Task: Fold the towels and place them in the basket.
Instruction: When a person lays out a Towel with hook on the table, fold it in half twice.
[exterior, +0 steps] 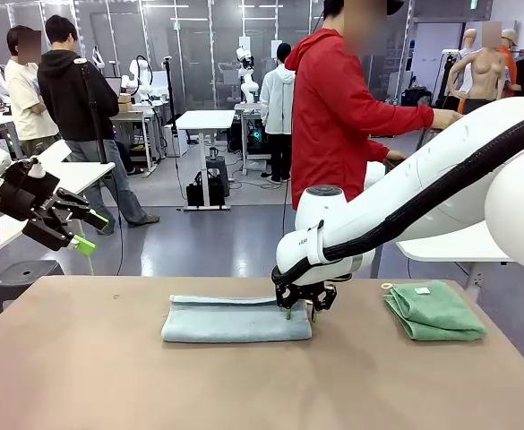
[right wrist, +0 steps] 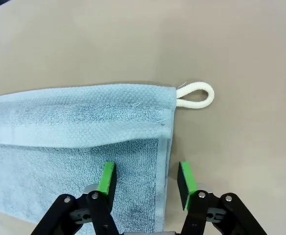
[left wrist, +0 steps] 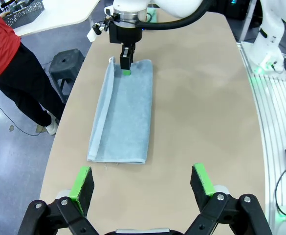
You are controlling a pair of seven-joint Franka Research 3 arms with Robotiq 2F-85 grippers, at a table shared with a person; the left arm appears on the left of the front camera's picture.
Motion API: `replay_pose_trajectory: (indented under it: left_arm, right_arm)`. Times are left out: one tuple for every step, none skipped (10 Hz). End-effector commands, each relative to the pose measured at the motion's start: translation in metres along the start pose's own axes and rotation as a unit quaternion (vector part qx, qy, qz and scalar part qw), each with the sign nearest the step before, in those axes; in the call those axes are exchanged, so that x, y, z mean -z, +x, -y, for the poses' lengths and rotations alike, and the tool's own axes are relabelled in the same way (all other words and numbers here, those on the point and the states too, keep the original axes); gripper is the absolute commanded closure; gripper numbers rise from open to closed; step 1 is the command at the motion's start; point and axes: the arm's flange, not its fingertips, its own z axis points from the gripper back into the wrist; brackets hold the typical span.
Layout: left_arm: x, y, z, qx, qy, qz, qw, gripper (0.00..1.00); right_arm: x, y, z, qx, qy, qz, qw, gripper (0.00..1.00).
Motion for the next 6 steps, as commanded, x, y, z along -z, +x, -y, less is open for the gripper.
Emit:
replay_pose_trajectory:
  left_arm:
    - [0.0000, 0.0005, 0.0033, 0.000, 0.008, 0.000, 1.000, 0.00]
    - [0.0000, 0.0005, 0.0033, 0.000, 0.008, 0.000, 1.000, 0.00]
    - [0.0000, 0.0005, 0.0033, 0.000, 0.008, 0.000, 1.000, 0.00]
    - [0.0000, 0.0005, 0.0033, 0.000, 0.008, 0.000, 1.000, 0.00]
    - [0.0000, 0.0005, 0.0033, 0.000, 0.008, 0.000, 1.000, 0.00]
    - [0.0000, 0.0005, 0.0033, 0.000, 0.008, 0.000, 1.000, 0.00]
  right_arm:
    - [0.0065, 0.0042, -0.0047, 0.013, -0.013, -0.005, 1.000, 0.56]
    - [0.0061, 0.0046, -0.0048, 0.013, -0.012, -0.005, 1.000, 0.56]
    - [0.0056, 0.0049, -0.0054, 0.012, -0.013, -0.007, 1.000, 0.76]
    - [0.0053, 0.0056, -0.0058, 0.012, -0.014, -0.008, 1.000, 0.60]
    - [0.0052, 0.0060, -0.0063, 0.012, -0.019, -0.007, 1.000, 0.95]
    - [0.0052, 0.0063, -0.0066, 0.011, -0.027, -0.005, 1.000, 0.80]
